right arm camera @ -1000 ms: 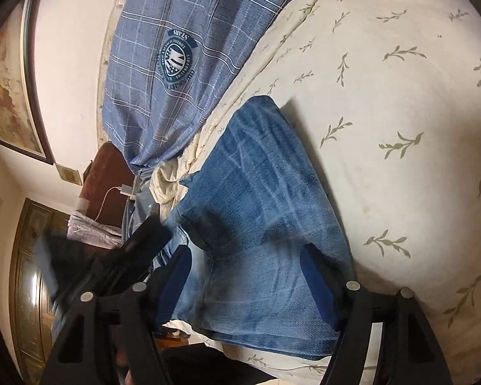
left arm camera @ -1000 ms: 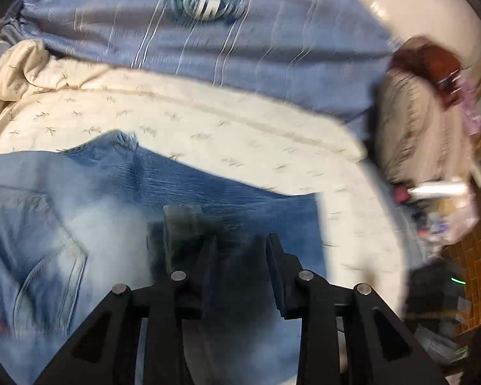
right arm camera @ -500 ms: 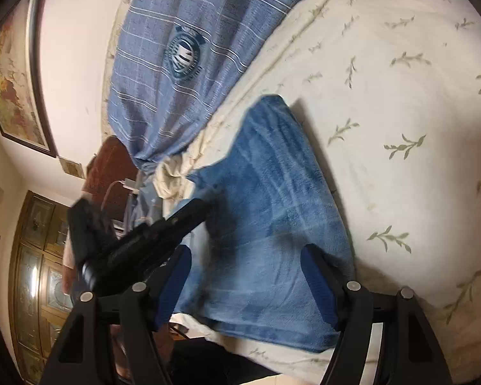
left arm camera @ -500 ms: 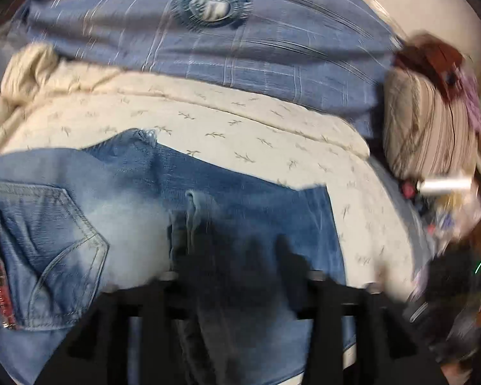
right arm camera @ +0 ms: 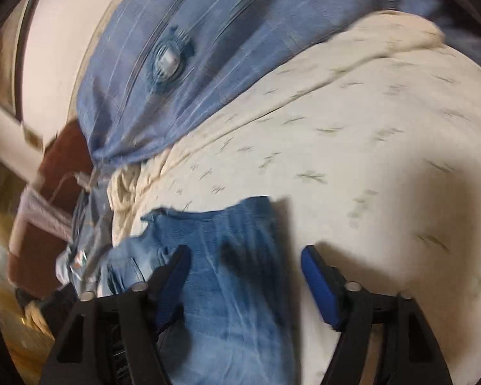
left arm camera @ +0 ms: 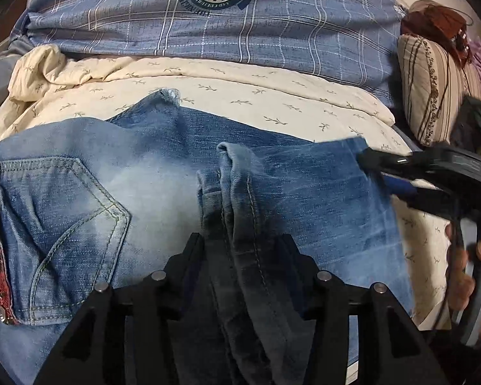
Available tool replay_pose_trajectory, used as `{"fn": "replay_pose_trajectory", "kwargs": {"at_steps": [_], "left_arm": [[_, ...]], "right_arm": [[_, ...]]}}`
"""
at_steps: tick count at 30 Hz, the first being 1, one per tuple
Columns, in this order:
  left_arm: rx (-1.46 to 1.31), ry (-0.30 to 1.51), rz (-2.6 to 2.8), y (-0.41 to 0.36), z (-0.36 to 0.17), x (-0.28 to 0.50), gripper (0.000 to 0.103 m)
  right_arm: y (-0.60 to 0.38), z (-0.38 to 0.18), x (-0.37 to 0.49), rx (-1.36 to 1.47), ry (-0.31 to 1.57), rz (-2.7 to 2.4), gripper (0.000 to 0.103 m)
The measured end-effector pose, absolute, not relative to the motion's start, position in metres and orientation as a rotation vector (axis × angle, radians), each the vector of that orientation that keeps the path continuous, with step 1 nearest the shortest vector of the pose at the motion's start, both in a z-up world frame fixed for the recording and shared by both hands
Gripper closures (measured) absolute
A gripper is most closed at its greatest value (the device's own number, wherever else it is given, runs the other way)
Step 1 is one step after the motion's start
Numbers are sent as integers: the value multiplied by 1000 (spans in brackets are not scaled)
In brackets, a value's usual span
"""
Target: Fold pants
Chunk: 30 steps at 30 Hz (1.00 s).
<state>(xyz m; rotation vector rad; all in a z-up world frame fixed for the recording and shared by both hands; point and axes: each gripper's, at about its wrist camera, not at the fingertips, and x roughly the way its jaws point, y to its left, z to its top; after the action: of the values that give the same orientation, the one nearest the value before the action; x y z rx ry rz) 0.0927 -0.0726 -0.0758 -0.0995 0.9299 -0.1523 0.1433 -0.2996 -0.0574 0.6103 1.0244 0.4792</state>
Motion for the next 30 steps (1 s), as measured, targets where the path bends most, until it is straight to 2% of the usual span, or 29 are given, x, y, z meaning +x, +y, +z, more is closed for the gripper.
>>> {"fn": "replay_pose_trajectory", "kwargs": {"at_steps": [1,2,4,6,8,9,10,11,12,16,21,22,23,25,28,30], "left_arm": [[-93,923,-161,-72,-76,91,54],[-91,919,-165,-72,-75,88,54],[-90,916,-170,-72,-76,87,54],[-71,914,-171,-75,-77,87,54],[-55,911,-167,-76,-77,86,54],[-53,909,-166,-76,-77,86,53],[-51,909,-166,-76,-77,86,53],[-51,909,-167,-76,-77,86,53],[-53,909,-166,-75,-77,86,53],[-51,907,-161,-76,-77,86,53],[-53,903,-157,-77,-77,85,53],[-53,902,-156,-77,-77,85,53],[-53,900,-156,-77,-77,84,53],[-51,899,-153,-77,-77,84,53],[-52,898,-153,-77,-77,84,53],[-43,900,-157,-79,-77,84,51]], "right_arm": [[-297,-55,145,602,1027,467,75],[-297,-49,143,597,1000,463,80],[-289,-30,134,519,935,429,82],[-278,-52,146,423,1037,339,82],[-287,-71,150,495,1058,334,81],[-294,-67,148,555,1045,345,76],[-296,-64,145,565,1039,343,66],[-299,-58,139,556,1034,338,40],[-302,-52,133,555,1016,344,31],[-312,-34,96,560,986,372,31],[-300,-61,66,508,1122,389,31],[-297,-67,63,497,1140,384,35],[-293,-71,60,477,1142,383,49],[-289,-67,53,457,1144,403,90],[-281,-43,45,384,1090,388,92],[-282,-58,49,366,1136,337,92]]}}
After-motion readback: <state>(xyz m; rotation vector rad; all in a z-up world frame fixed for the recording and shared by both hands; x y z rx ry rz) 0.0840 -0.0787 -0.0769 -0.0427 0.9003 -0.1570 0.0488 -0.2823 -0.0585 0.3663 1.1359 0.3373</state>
